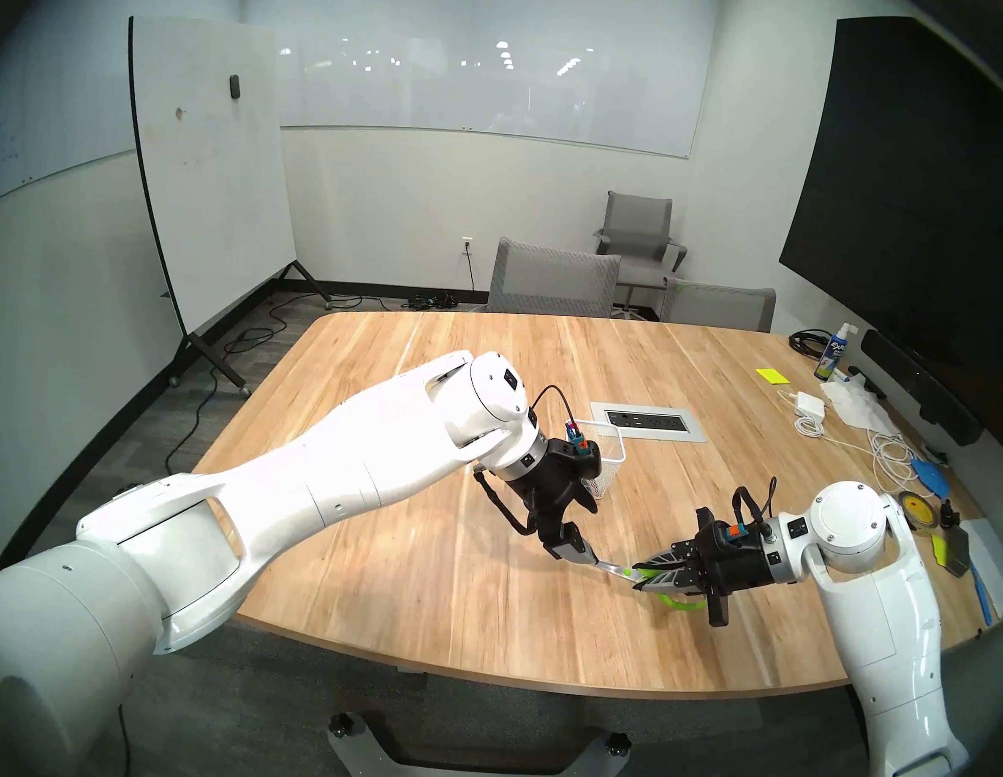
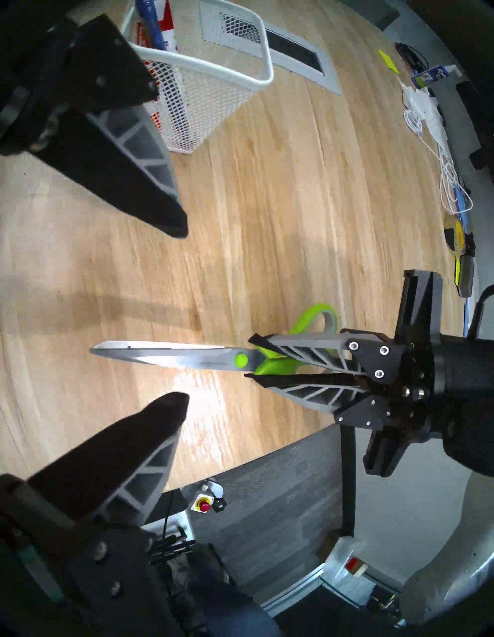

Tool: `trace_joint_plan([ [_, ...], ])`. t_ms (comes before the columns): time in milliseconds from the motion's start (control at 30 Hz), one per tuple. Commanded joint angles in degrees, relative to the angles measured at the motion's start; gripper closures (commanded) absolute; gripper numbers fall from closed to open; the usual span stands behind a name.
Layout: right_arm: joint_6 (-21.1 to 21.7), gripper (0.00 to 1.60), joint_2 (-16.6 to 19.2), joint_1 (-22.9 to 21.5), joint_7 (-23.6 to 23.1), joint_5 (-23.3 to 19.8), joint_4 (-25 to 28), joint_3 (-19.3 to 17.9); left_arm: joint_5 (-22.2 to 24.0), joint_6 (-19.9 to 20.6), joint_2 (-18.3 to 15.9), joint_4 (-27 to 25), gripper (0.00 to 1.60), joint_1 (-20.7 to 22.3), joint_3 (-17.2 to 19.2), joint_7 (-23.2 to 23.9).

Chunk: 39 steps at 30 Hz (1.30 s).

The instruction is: Place the pen, the marker, and the scissors into the pen holder

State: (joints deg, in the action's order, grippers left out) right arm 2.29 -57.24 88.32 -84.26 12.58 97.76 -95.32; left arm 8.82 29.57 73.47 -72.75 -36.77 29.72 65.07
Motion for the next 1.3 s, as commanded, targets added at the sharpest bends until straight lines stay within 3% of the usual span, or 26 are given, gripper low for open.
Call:
trace_joint_plan([
  [0, 0.61, 1.6, -0.44, -0.61, 0.89, 0.57, 1.89, 0.12, 0.78, 0.11, 3.73, 1.13, 0.0, 3.29, 0.26, 2.14],
  [333, 1.16, 1.6, -1.11, -1.05, 2.25, 1.91, 2.09, 0.42, 0.99, 0.23, 5.31, 3.2, 0.0, 2.26, 0.05, 2.13],
  [833, 0.85, 1.6, -2.2, -3.17, 3.86, 3.96, 0.29, 1.1, 0.8, 2.08, 3.93, 0.83, 0.0, 0.13, -0.51, 1.73],
  [1267, 1.38, 1.6, -1.99, -4.13, 2.52, 3.58, 0.13, 0.89, 0.77, 2.01, 2.58, -0.23, 0.0, -1.68, -0.35, 0.58],
])
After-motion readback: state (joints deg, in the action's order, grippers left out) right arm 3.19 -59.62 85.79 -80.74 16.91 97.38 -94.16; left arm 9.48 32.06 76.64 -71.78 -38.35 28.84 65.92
